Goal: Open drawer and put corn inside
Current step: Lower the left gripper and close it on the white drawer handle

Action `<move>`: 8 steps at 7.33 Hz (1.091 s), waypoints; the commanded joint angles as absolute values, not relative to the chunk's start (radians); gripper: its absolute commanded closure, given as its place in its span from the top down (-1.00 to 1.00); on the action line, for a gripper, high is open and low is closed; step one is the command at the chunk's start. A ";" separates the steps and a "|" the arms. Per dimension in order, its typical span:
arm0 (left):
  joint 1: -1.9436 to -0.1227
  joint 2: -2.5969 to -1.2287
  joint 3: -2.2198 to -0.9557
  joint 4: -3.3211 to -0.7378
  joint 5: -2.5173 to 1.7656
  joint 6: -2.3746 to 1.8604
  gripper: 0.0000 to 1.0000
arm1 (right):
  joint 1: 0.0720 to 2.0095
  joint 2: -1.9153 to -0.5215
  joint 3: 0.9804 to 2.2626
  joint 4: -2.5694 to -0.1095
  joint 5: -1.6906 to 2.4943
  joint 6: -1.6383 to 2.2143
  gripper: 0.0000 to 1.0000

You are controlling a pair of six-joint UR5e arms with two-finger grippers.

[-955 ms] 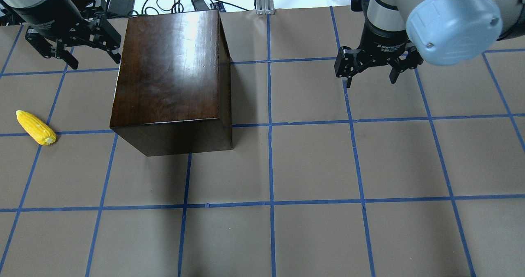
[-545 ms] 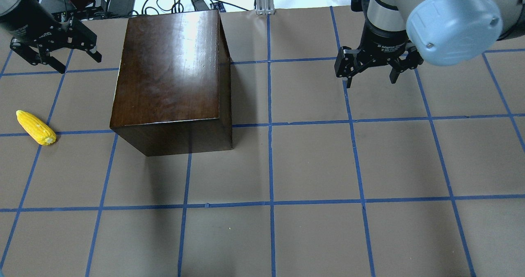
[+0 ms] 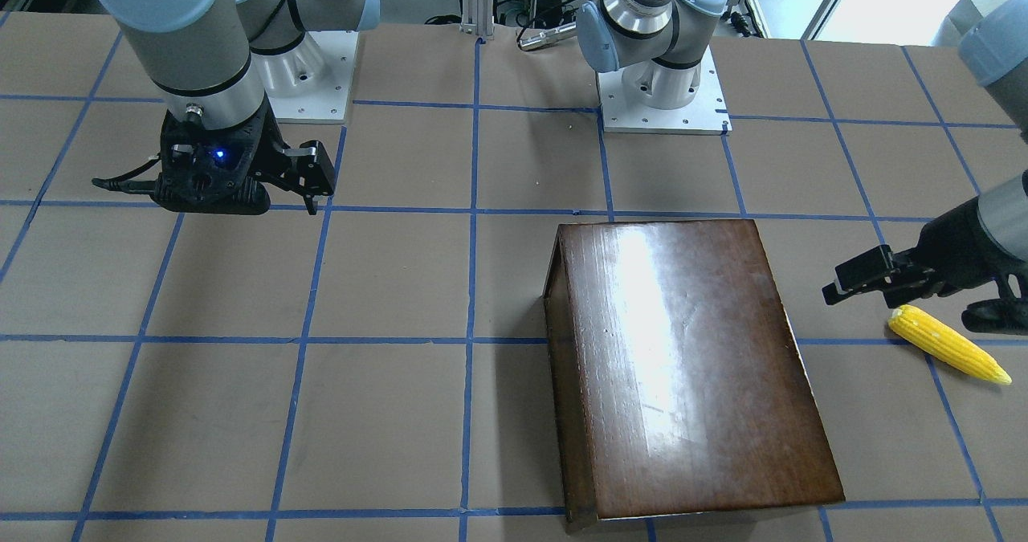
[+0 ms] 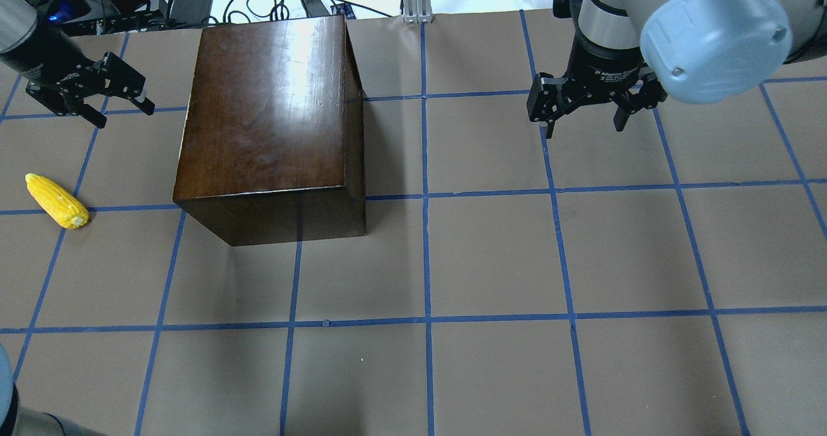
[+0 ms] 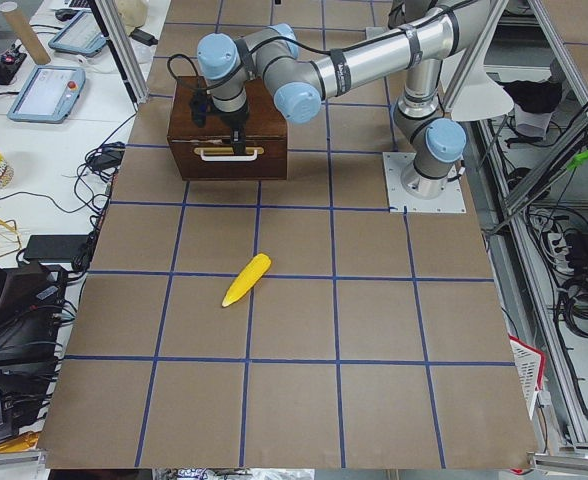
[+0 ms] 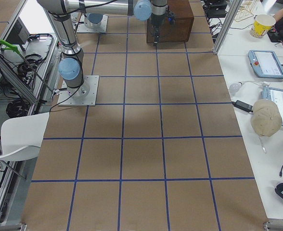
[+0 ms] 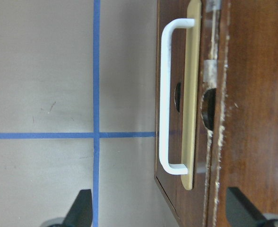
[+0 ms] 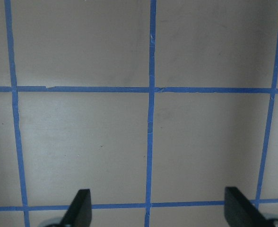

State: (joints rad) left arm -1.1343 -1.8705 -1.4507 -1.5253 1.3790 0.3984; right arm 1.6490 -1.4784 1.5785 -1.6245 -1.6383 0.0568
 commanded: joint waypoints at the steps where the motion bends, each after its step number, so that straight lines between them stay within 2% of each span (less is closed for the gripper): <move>1: -1.129 -1.928 -1.451 -1.497 1.323 0.403 1.00 | 1.649 -1.477 1.578 -1.624 -1.638 0.057 1.00; 8: -1.129 -2.014 -1.451 -1.440 1.261 0.411 1.00 | 1.649 -1.477 1.578 -1.624 -1.638 0.057 1.00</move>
